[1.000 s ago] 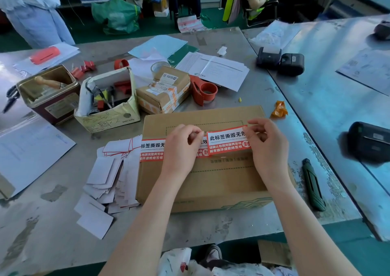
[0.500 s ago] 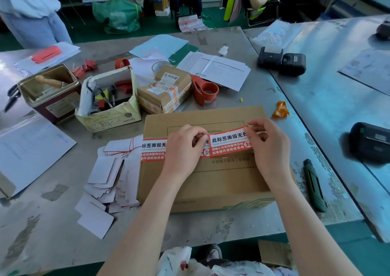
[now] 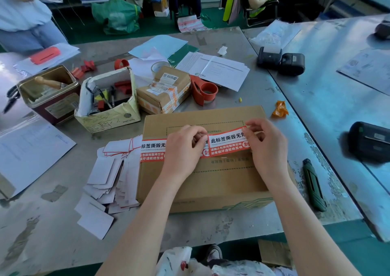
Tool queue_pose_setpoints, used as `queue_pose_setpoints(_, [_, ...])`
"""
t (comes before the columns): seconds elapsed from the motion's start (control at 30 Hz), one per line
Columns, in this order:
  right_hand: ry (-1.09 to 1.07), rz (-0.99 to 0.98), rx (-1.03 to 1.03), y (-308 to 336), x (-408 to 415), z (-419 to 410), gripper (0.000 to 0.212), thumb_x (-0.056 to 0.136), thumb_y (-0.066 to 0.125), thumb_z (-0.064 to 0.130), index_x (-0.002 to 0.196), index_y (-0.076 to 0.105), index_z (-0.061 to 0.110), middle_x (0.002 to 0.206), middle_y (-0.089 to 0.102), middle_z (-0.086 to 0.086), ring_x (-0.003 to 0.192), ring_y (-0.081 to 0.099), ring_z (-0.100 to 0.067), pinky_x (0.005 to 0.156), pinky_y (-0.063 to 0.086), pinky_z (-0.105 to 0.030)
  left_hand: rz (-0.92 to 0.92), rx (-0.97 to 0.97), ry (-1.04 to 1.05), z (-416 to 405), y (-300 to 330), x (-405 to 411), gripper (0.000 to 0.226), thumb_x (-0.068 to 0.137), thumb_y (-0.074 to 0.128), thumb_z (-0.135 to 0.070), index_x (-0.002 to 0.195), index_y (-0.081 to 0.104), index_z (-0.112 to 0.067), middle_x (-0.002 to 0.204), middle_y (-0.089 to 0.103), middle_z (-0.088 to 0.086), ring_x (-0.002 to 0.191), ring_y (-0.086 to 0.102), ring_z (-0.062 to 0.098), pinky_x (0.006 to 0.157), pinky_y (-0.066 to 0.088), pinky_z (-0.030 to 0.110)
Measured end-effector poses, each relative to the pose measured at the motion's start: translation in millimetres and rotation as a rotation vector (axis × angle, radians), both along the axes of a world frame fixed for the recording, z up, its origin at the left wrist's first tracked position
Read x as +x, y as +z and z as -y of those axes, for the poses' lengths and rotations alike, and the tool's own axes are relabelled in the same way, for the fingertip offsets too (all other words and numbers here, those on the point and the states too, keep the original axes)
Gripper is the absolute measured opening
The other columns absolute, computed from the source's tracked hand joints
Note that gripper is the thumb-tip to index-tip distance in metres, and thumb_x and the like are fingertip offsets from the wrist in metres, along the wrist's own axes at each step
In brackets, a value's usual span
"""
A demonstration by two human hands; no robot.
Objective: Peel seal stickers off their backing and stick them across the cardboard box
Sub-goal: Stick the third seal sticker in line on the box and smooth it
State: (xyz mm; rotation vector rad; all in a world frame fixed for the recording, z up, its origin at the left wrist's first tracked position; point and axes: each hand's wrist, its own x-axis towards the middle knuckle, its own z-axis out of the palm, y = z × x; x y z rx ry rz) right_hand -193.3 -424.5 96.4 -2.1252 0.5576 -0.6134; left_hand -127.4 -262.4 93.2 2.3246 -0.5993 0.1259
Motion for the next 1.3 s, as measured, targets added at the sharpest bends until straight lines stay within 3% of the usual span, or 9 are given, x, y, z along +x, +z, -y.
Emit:
queue_pose_setpoints(0.13, [-0.004,-0.006,-0.010,0,0,0,0.013,0.087,0.061,0.014,0.101,0.063,0.014,0.089,0.063,0.001,0.076,0.060,-0.014,0.064,0.043,-0.013,-0.005,-0.028,-0.007,0,0,-1,0.013,0.087,0.062,-0.023,0.099,0.065,-0.019,0.078,0.057,-0.012,0.066,0.049,0.001,0.075,0.047,0.028])
queue_pose_setpoints(0.37, [0.000,-0.012,-0.018,0,0,0,0.014,0.087,0.061,0.013,0.101,0.064,0.013,0.089,0.063,0.001,0.076,0.059,-0.014,0.066,0.045,-0.017,-0.002,0.019,-0.072,-3,-1,0,0.014,0.085,0.064,-0.026,0.098,0.070,-0.022,0.083,0.057,-0.011,0.075,0.049,0.007,0.083,0.047,0.043])
queue_pose_setpoints(0.5, [-0.001,-0.024,-0.032,-1,0,1,0.013,0.087,0.061,0.014,0.100,0.064,0.013,0.089,0.063,0.001,0.076,0.058,-0.013,0.063,0.039,-0.009,-0.010,0.064,-0.096,-5,1,-1,0.022,0.084,0.065,-0.032,0.105,0.068,-0.025,0.086,0.054,-0.011,0.078,0.046,0.007,0.086,0.043,0.038])
queue_pose_setpoints(0.77, [0.003,-0.028,-0.039,0,0,1,0.013,0.087,0.061,0.015,0.100,0.064,0.013,0.090,0.064,0.000,0.078,0.059,-0.014,0.066,0.043,-0.017,-0.078,0.130,-0.164,-12,5,-2,0.038,0.082,0.064,-0.043,0.118,0.060,-0.028,0.097,0.051,-0.010,0.089,0.043,0.006,0.087,0.032,0.027])
queue_pose_setpoints(0.93, [0.002,-0.026,-0.043,0,0,0,0.013,0.088,0.061,0.015,0.100,0.064,0.014,0.089,0.063,0.000,0.077,0.058,-0.013,0.062,0.040,-0.010,-0.073,0.163,-0.183,-15,4,-5,0.046,0.083,0.061,-0.047,0.124,0.057,-0.028,0.102,0.051,-0.010,0.096,0.043,0.007,0.090,0.032,0.027])
queue_pose_setpoints(1.1, [-0.003,-0.024,-0.042,-1,-2,0,0.013,0.088,0.060,0.015,0.100,0.063,0.013,0.089,0.063,0.000,0.076,0.058,-0.014,0.062,0.040,-0.011,0.078,0.214,-0.163,-16,-2,-14,0.037,0.089,0.057,-0.038,0.122,0.061,-0.022,0.106,0.053,-0.002,0.101,0.046,0.014,0.090,0.034,0.027])
queue_pose_setpoints(1.3, [0.014,-0.049,-0.081,-1,-1,0,0.013,0.088,0.059,0.015,0.101,0.063,0.012,0.089,0.063,0.000,0.077,0.055,-0.013,0.065,0.040,-0.018,0.012,0.095,-0.155,-19,0,-12,0.025,0.085,0.065,-0.026,0.109,0.070,-0.022,0.105,0.057,-0.004,0.100,0.047,0.011,0.090,0.037,0.027])
